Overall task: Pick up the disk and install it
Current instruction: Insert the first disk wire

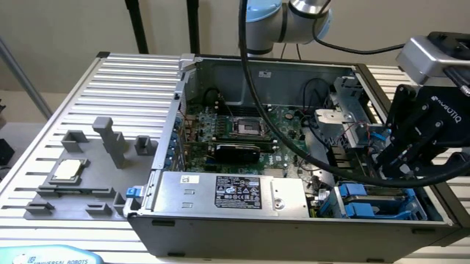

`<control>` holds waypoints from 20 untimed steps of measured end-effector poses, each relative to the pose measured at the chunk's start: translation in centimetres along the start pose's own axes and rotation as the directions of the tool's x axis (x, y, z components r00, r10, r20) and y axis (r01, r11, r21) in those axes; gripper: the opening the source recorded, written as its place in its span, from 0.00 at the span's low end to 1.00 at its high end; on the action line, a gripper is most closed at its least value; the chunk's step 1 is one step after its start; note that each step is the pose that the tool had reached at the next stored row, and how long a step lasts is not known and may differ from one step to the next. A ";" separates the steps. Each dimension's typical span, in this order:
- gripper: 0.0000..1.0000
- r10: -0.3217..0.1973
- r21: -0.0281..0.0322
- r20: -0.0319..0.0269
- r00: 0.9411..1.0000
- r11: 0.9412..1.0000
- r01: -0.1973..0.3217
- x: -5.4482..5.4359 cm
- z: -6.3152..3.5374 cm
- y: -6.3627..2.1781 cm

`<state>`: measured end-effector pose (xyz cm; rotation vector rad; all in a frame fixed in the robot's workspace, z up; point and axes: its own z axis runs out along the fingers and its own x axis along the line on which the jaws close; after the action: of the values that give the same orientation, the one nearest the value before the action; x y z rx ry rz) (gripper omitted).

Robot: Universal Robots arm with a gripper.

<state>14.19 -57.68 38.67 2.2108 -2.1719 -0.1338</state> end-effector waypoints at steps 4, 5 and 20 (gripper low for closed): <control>0.31 -0.002 0.000 0.017 1.000 1.000 0.002 0.0 -0.29 -1.79; 0.31 -0.002 0.000 0.019 1.000 1.000 0.002 0.0 -0.33 -2.24; 0.31 -0.012 -0.001 0.019 1.000 1.000 0.012 -0.3 1.90 -3.98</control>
<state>17.99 -57.26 36.44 2.2311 -2.1685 -0.1567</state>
